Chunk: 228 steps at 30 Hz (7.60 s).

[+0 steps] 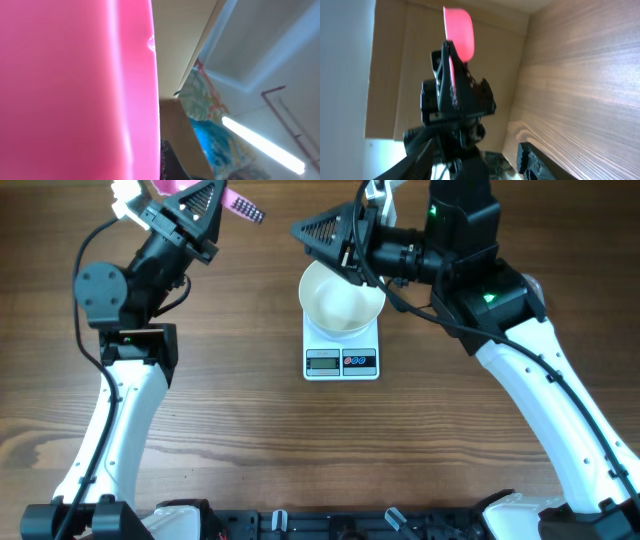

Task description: Scoop item into bowl and weigh 150g on scale

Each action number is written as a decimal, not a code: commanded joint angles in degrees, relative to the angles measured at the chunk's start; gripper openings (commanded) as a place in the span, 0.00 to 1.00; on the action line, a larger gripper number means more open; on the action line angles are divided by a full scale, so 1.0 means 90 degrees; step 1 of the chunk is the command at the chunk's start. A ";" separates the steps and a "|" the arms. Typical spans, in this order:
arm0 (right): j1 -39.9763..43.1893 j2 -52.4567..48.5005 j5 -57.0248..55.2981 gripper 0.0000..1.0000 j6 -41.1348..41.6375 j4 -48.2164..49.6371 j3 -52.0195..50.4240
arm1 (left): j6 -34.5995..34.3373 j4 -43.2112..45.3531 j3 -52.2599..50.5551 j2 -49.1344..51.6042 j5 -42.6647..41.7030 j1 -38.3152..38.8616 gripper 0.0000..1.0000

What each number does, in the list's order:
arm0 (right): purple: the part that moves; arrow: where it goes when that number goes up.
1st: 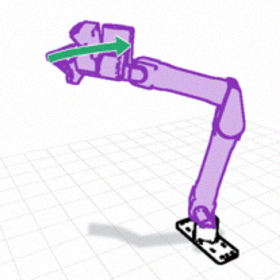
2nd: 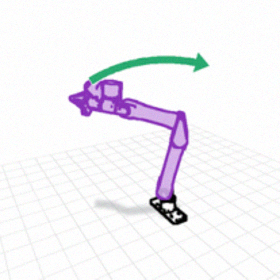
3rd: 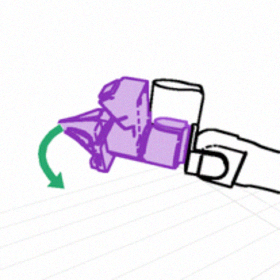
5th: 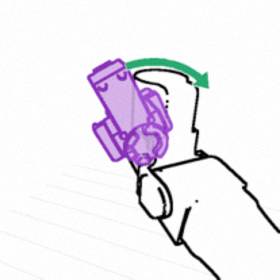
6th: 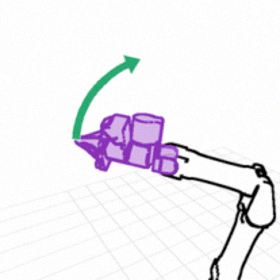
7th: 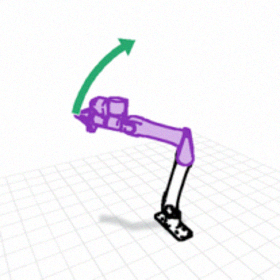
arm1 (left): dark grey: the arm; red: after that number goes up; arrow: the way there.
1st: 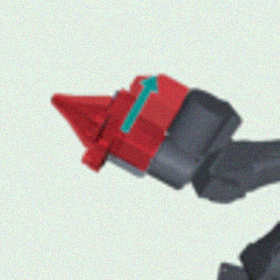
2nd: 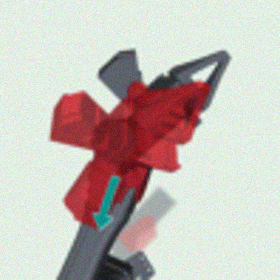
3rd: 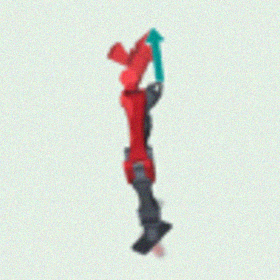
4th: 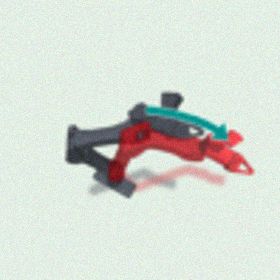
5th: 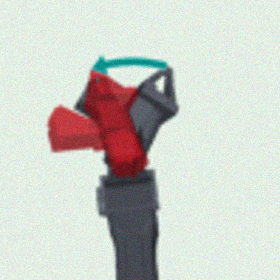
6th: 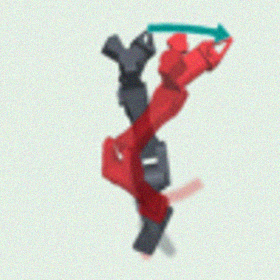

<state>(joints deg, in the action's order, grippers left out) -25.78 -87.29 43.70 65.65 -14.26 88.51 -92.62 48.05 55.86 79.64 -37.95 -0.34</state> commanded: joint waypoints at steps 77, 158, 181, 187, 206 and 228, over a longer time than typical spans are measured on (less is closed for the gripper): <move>-0.0032 -0.0058 -0.1287 0.10 0.1173 0.0340 0.0112 | -0.0238 -0.0699 0.0034 -0.0005 0.1651 0.1817 0.04; 0.2623 0.0359 -0.2484 0.05 -0.2273 -0.0709 0.0170 | 0.3772 -0.3055 0.0034 -0.0005 -0.1188 0.1804 1.00; 0.2637 0.0610 -0.5768 0.04 -0.4442 -0.5183 0.1654 | 0.7725 -0.8998 0.1122 -0.0440 0.1727 0.1596 0.04; 0.2637 0.0556 -0.5768 0.04 -0.4447 -0.5134 0.1654 | 0.7995 -1.1113 0.2416 -0.0420 0.3538 0.2164 0.04; 0.2637 0.0544 -0.5928 0.04 -0.5634 -0.4476 0.1654 | 0.7351 -1.1982 0.2416 -0.0420 0.3400 0.3279 0.04; 0.2637 0.0556 -0.5282 0.04 -0.6135 -0.5576 0.1654 | 0.6390 -1.1349 0.2414 0.0857 0.4403 0.4634 0.04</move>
<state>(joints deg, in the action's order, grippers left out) -1.98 -82.17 -4.27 11.40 -65.58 102.54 -35.94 -55.27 77.08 85.84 5.80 41.25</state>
